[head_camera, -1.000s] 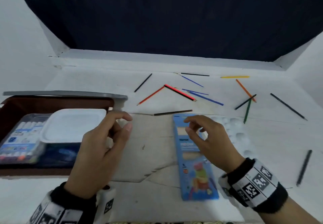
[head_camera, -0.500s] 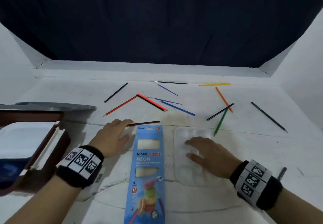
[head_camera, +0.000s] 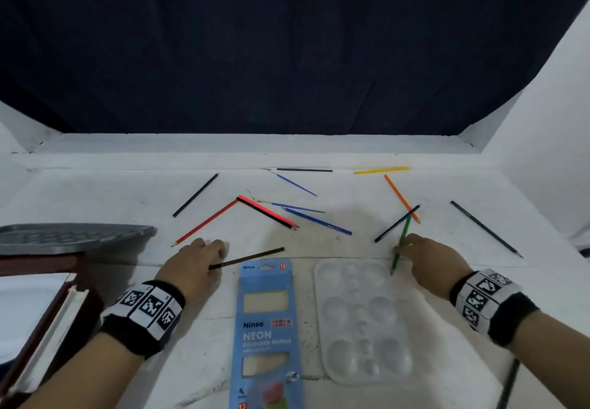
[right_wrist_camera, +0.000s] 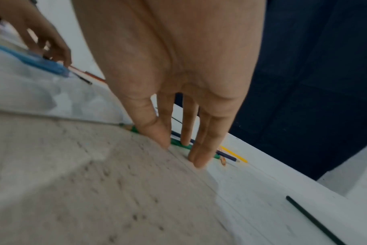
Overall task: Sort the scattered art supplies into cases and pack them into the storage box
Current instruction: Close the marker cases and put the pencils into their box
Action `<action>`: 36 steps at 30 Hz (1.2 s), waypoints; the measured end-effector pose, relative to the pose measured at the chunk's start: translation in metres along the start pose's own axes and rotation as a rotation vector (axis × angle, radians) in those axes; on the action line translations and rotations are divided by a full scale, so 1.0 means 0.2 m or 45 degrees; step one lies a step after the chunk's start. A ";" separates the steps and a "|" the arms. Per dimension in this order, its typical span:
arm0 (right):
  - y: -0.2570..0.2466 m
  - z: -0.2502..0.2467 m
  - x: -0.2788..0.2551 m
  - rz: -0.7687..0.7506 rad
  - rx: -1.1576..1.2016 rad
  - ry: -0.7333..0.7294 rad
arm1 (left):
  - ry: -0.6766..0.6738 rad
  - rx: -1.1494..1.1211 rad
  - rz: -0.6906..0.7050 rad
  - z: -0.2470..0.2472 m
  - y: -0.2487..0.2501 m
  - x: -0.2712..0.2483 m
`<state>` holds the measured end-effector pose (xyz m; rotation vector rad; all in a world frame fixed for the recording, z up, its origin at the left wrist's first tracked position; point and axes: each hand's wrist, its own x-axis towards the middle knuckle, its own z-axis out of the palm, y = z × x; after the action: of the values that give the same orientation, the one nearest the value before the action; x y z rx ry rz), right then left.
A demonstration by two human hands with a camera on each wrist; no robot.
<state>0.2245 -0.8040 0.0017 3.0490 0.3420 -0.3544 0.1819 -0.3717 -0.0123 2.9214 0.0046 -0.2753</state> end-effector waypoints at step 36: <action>-0.94 -0.04 -0.06 -0.332 1.755 0.075 | 0.686 -1.473 0.278 -0.16 0.22 -0.20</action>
<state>0.1720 -0.6229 0.0082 4.3539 0.7502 -0.7695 0.1496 -0.4073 0.0339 1.7384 -0.0534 0.4251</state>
